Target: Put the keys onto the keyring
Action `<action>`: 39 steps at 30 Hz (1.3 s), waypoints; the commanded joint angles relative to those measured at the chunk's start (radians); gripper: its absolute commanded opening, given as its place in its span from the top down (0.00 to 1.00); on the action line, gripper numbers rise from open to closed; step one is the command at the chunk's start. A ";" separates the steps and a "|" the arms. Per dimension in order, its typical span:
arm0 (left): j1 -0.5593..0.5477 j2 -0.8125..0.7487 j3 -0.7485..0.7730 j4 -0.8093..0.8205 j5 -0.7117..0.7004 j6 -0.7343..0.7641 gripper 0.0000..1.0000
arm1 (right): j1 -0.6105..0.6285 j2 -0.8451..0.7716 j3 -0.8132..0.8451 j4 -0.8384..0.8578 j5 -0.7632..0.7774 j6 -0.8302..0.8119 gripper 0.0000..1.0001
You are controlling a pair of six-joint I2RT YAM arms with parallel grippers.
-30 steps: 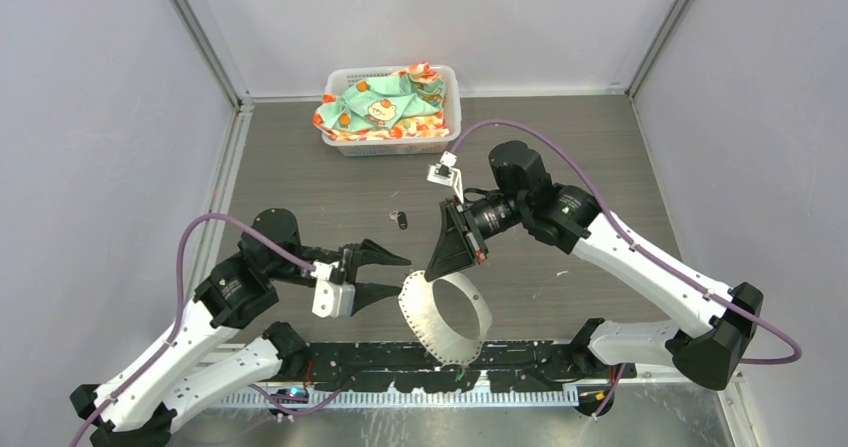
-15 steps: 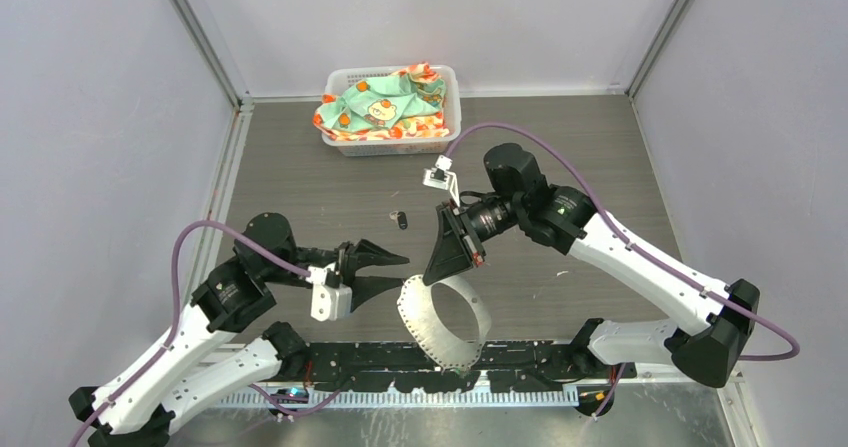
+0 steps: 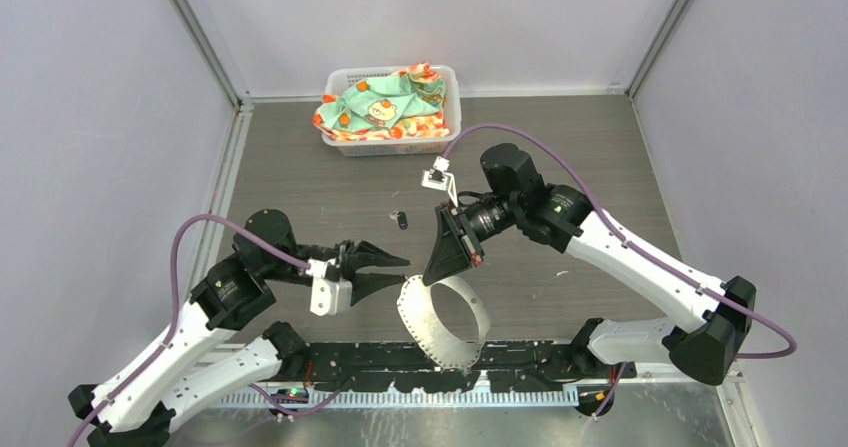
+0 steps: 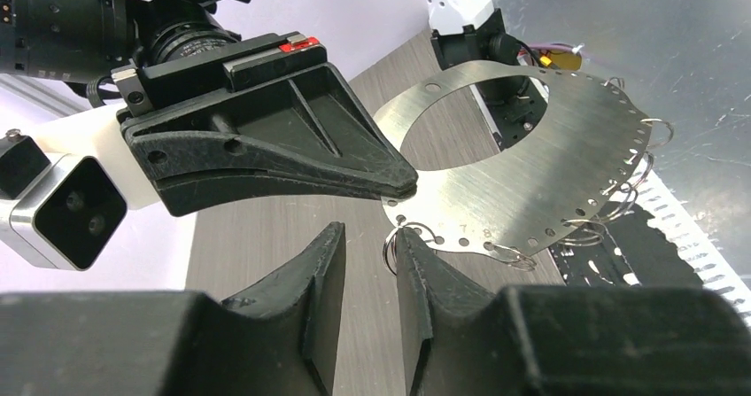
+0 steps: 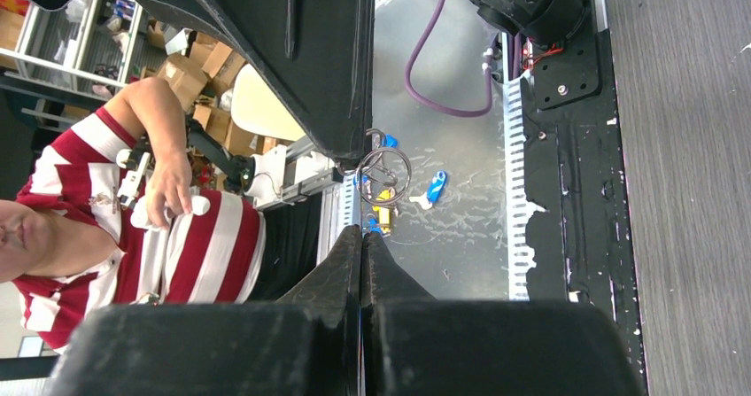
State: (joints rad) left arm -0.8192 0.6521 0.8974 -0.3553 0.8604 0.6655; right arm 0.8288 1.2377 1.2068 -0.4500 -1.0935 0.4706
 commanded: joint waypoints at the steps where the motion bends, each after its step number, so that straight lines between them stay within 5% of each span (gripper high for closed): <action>1: -0.008 0.010 0.048 0.045 0.007 -0.056 0.74 | 0.004 0.003 0.034 -0.001 -0.022 -0.007 0.99; 6: -0.007 -0.012 0.045 -0.017 -0.005 -0.015 0.89 | 0.004 -0.008 0.065 -0.075 -0.010 -0.063 0.99; 23: -0.008 -0.062 0.045 -0.046 -0.005 -0.069 0.99 | 0.003 -0.013 0.133 -0.179 0.087 -0.163 0.99; 25: -0.008 -0.061 0.047 -0.048 0.001 -0.088 0.90 | 0.002 -0.019 0.132 -0.171 0.087 -0.162 0.99; 27: -0.008 -0.055 0.051 -0.063 0.008 -0.112 0.59 | 0.002 -0.023 0.131 -0.168 0.085 -0.164 0.99; 29: -0.008 -0.045 0.057 -0.100 0.004 -0.111 0.48 | 0.003 -0.023 0.131 -0.168 0.067 -0.163 0.99; 33: -0.008 -0.039 0.034 -0.108 -0.084 0.011 0.52 | 0.003 -0.018 0.125 -0.174 0.002 -0.160 0.99; 39: -0.008 -0.052 -0.077 0.095 -0.212 0.147 0.59 | 0.002 -0.022 0.094 -0.116 -0.045 -0.113 0.99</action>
State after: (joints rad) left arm -0.8246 0.6022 0.8639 -0.3973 0.7288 0.6991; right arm 0.8284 1.2434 1.3014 -0.6361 -1.0676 0.3168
